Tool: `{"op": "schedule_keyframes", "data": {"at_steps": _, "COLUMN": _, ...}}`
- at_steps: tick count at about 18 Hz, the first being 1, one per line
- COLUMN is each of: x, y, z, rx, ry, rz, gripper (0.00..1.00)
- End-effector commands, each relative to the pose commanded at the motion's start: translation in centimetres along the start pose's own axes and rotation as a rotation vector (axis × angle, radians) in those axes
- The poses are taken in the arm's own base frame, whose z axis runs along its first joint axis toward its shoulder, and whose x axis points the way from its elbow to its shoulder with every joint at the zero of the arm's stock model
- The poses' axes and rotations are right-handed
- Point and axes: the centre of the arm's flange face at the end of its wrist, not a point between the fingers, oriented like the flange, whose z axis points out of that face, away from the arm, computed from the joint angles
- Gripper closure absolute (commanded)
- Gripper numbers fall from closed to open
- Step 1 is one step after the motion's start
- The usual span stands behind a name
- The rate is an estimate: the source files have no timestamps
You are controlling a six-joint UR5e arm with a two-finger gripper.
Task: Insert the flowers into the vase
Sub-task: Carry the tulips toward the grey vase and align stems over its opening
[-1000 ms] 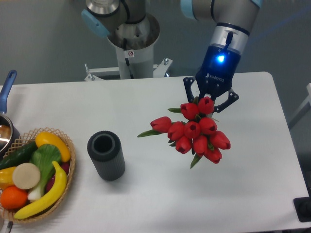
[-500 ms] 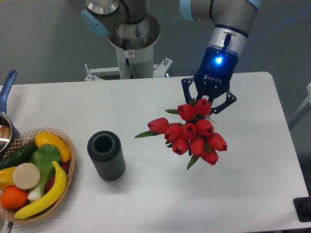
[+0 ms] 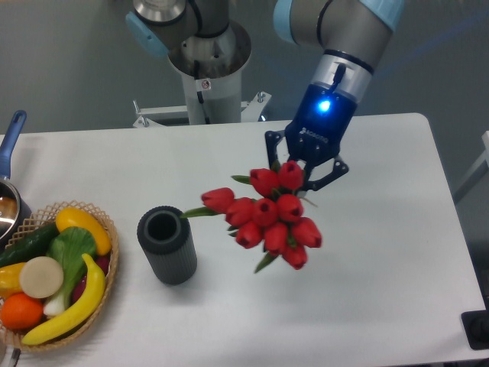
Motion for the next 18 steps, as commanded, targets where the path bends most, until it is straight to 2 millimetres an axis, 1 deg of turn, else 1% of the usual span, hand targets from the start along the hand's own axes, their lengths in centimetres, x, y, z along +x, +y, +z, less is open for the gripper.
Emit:
{"op": "schedule_keyframes", "data": {"at_steps": 1, "x": 0.4, "y": -0.1, "z": 0.1, "rx": 0.017, "ry": 0.015, "rz": 0.001, "gripper": 0.76}}
{"op": "schedule_keyframes", "data": {"at_steps": 5, "x": 2.5, "y": -1.4, "z": 2.2, "rx": 0.051, "ry": 0.083, "rz": 0.032, "gripper": 0.76}}
{"op": "schedule_keyframes", "data": {"at_steps": 7, "x": 3.9, "y": -2.2, "z": 3.3, "rx": 0.075, "ry": 0.128, "rz": 0.044, "gripper": 0.76}}
{"op": "schedule_keyframes", "data": {"at_steps": 8, "x": 4.4, "y": -2.7, "z": 3.5, "rx": 0.091, "ry": 0.145, "rz": 0.051, "gripper": 0.76}}
{"op": "schedule_keyframes", "data": {"at_steps": 10, "x": 5.2, "y": -3.1, "z": 4.1, "rx": 0.117, "ry": 0.180, "rz": 0.052, "gripper": 0.76}}
{"op": "schedule_keyframes", "data": {"at_steps": 13, "x": 5.7, "y": -3.2, "z": 4.9, "rx": 0.143, "ry": 0.215, "rz": 0.050, "gripper": 0.76}}
{"op": "schedule_keyframes", "data": {"at_steps": 16, "x": 6.0, "y": -3.5, "z": 5.1, "rx": 0.190, "ry": 0.254, "rz": 0.048, "gripper": 0.76}}
{"op": "schedule_keyframes", "data": {"at_steps": 17, "x": 5.8, "y": -3.3, "z": 5.4, "rx": 0.190, "ry": 0.257, "rz": 0.051, "gripper": 0.76}}
{"op": "schedule_keyframes", "data": {"at_steps": 18, "x": 6.3, "y": -3.6, "z": 6.0, "rx": 0.190, "ry": 0.272, "rz": 0.056, "gripper": 0.76}}
